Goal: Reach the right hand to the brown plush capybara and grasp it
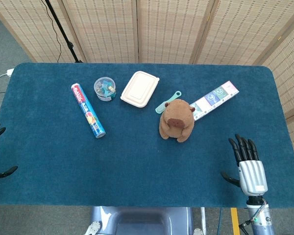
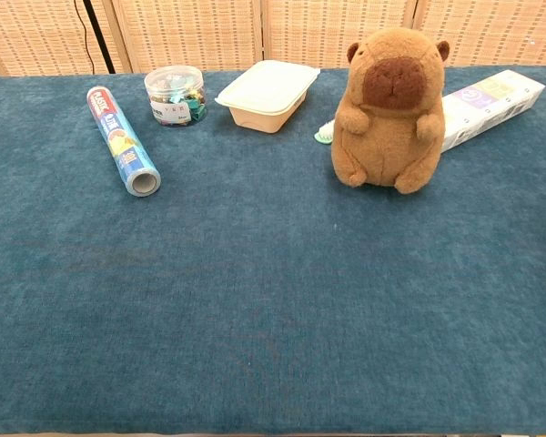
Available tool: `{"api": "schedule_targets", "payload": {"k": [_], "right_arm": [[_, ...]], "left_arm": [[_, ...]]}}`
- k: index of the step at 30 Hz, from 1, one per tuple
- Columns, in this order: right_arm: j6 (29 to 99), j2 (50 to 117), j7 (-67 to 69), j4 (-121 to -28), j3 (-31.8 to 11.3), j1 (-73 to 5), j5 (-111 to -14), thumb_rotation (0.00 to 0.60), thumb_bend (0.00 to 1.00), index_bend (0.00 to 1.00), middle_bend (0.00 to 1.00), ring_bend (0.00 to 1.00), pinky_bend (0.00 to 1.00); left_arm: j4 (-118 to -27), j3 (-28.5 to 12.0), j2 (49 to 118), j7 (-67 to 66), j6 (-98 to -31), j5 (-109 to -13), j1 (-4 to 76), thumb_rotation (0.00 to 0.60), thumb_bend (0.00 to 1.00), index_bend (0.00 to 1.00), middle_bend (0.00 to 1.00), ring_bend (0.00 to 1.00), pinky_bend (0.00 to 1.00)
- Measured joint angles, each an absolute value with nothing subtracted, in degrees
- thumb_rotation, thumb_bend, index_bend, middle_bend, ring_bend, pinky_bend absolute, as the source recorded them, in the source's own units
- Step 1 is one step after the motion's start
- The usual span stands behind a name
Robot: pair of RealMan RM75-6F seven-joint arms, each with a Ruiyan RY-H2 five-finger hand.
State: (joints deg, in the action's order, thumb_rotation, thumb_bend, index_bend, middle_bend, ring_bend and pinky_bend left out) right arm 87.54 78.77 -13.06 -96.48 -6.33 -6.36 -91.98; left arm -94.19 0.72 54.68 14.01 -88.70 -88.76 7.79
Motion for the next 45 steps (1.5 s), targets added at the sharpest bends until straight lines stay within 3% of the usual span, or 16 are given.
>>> {"api": "schedule_targets", "payload": {"k": [9, 19, 33, 38, 45], "right_arm": [[79.29, 89.02, -14.41, -94.26, -11.01, -15.32, -88.89, 0.6, 0.0, 0.2, 0.0, 0.0, 0.0], [77.7, 98.75, -16.2, -83.52, -14.87, -22.1, -87.57, 0.6, 0.0, 0.3, 0.0, 0.0, 0.0], [84.17, 104.73, -9.47, -67.38, -15.21, -23.4, -88.41, 0.6, 0.0, 0.39, 0.0, 0.0, 0.0], [84.02, 105.48, -8.64, -67.05, -15.58, -23.64, -86.59, 0.6, 0.02, 0.41, 0.0, 0.0, 0.0], [82.64, 106.41, -9.67, -69.65, -17.46, -24.08, -82.13, 0.6, 0.12, 0.42, 0.0, 0.0, 0.0]], "left_arm": [[-94.41, -0.26, 54.44, 14.24, -86.9, -87.97, 8.15, 0.6, 0.0, 0.0, 0.0, 0.0, 0.0], [-94.47, -0.95, 54.14, 14.47, -85.61, -87.53, 8.38, 0.6, 0.0, 0.0, 0.0, 0.0, 0.0], [-94.97, -1.12, 54.32, 13.12, -84.82, -88.04, 8.32, 0.6, 0.0, 0.0, 0.0, 0.0, 0.0], [-95.2, -1.11, 54.49, 12.34, -84.65, -88.33, 8.28, 0.6, 0.0, 0.0, 0.0, 0.0, 0.0], [-95.22, -1.21, 54.56, 12.23, -84.56, -88.57, 8.23, 0.6, 0.0, 0.0, 0.0, 0.0, 0.0]]}}
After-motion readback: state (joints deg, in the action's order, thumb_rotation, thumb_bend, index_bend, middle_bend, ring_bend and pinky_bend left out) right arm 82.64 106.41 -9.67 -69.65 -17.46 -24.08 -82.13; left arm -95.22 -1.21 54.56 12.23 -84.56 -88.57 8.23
